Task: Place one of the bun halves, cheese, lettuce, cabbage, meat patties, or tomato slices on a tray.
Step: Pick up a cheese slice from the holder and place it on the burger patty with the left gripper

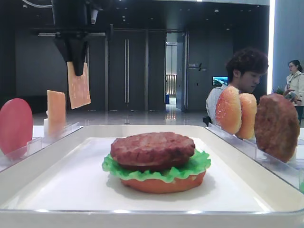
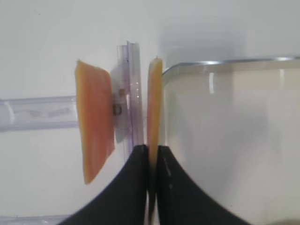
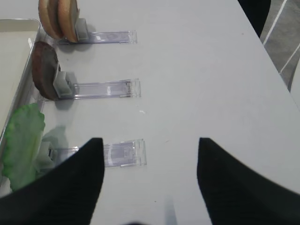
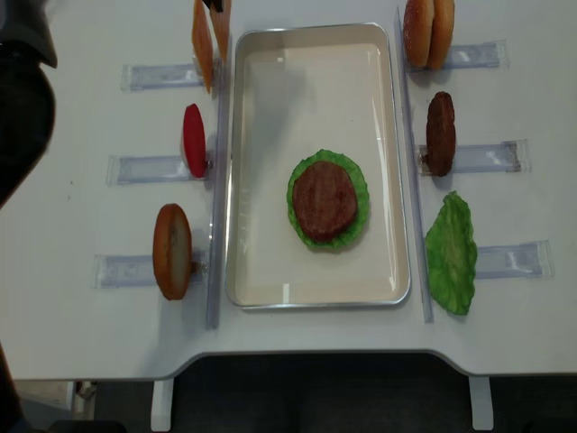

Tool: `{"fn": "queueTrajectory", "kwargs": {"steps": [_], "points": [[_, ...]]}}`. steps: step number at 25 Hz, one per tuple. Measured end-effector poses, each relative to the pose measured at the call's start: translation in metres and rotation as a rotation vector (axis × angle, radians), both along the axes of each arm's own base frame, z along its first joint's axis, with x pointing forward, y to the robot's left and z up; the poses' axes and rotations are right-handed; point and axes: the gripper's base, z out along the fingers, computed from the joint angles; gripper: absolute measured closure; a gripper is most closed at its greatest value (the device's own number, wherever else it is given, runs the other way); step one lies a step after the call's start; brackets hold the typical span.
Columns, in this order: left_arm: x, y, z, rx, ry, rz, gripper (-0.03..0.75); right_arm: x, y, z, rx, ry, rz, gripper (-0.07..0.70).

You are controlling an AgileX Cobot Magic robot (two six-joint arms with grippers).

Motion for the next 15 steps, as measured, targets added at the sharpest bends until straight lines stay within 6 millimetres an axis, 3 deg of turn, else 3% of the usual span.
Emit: {"fn": "queueTrajectory", "kwargs": {"steps": [15], "points": [[-0.070,0.019,0.026,-0.065,0.099,-0.069,0.688,0.000,0.000,0.000,0.000,0.000,0.000,0.216]]}}
